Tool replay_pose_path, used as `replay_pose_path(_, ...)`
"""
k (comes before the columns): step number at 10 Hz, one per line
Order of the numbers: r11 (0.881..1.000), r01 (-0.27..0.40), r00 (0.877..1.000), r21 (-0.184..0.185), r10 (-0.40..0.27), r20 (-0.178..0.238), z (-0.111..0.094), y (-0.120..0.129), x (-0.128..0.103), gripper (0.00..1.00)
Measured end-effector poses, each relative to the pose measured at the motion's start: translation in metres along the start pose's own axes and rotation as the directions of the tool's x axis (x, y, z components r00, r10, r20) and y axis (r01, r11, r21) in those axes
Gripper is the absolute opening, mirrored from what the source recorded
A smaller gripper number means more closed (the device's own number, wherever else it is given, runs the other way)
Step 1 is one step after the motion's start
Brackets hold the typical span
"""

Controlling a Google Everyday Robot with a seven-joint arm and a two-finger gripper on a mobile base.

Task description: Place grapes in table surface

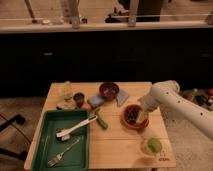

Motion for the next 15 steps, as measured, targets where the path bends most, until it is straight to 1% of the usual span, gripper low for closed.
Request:
replay_pose_path(1, 1.0, 0.02, 1.0, -0.009, -0.02, 0.01, -0.001, 0.002, -0.003, 0.79)
replay_pose_path(2, 0.999, 0.032, 0.999, -0.014, -0.032, 0.015, -0.002, 0.004, -0.005, 0.73)
replay_pose_path(4, 0.999, 0.048, 0.999, -0.023, -0.047, 0.022, -0.003, 0.006, -0.005, 0.59)
replay_pose_path(5, 0.998, 0.054, 0.998, -0.026, -0.053, 0.024, -0.003, 0.007, -0.006, 0.58)
replay_pose_path(7, 0.998, 0.061, 0.998, -0.033, -0.06, 0.027, -0.003, 0.008, -0.006, 0.67)
replay_pose_path(10, 0.997, 0.061, 0.998, -0.05, -0.06, 0.023, 0.0, 0.01, -0.003, 0.67)
replay_pose_path(15, 0.995, 0.054, 0.999, -0.084, -0.054, 0.001, 0.01, 0.011, 0.0, 0.67)
